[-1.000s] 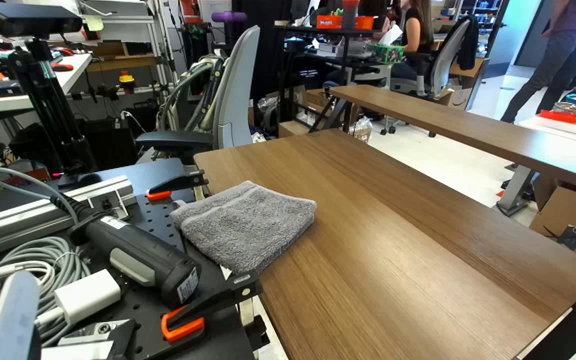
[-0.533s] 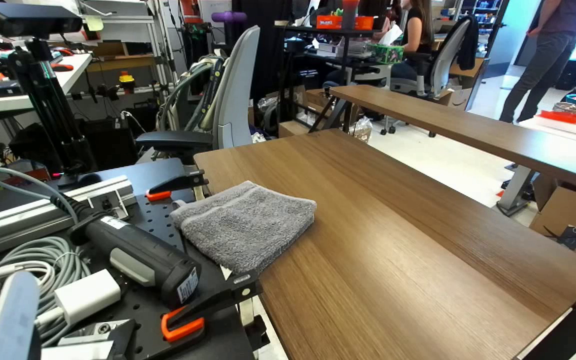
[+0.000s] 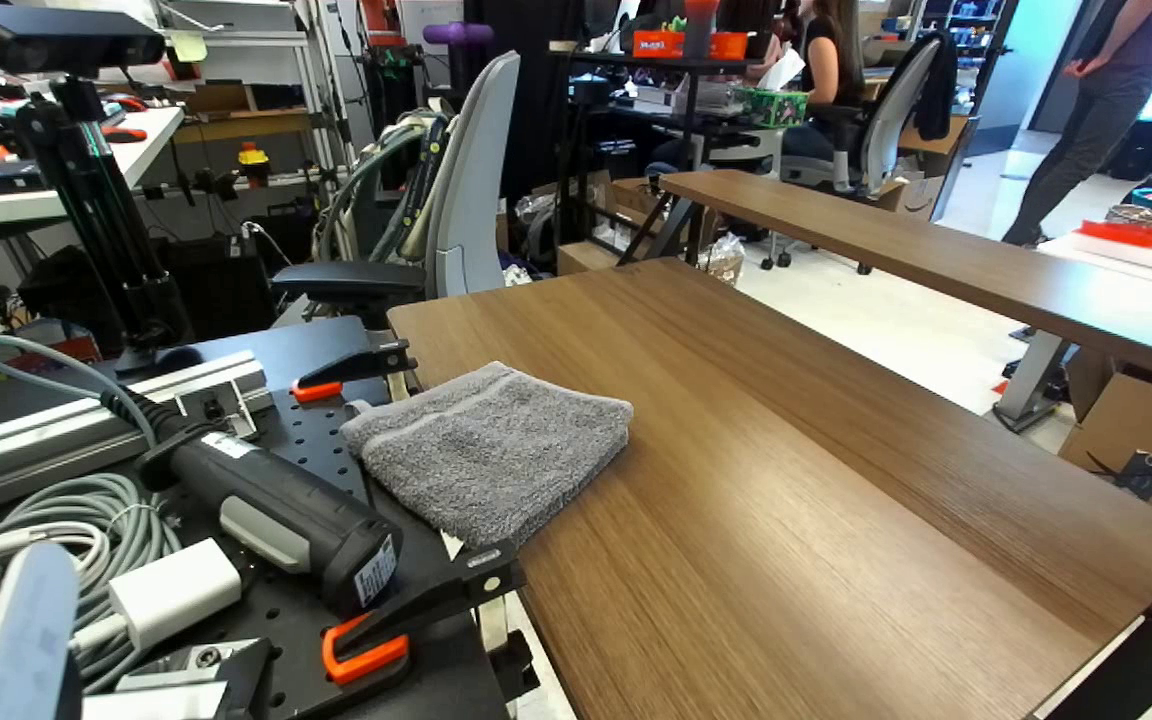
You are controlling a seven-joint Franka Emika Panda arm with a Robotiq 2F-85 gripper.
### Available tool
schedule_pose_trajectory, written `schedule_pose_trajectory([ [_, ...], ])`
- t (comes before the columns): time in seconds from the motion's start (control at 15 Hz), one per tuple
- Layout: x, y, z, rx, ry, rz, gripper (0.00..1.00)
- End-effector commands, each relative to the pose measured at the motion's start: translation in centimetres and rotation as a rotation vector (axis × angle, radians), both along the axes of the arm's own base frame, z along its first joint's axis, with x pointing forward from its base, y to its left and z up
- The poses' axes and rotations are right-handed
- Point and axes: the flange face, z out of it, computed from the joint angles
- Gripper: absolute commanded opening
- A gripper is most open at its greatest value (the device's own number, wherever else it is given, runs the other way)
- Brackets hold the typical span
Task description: Move the grey towel backwards
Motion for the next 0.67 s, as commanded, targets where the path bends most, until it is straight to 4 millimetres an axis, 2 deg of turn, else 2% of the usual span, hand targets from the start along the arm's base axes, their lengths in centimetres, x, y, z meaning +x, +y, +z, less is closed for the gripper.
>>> schedule_pose_trajectory([
  [0.0,2.5,1.2,-3.6,-0.028,0.006,-0.004,1.00],
  [0.6,6.5,3.3,-14.1,-0.074,0.124,0.020,1.00],
])
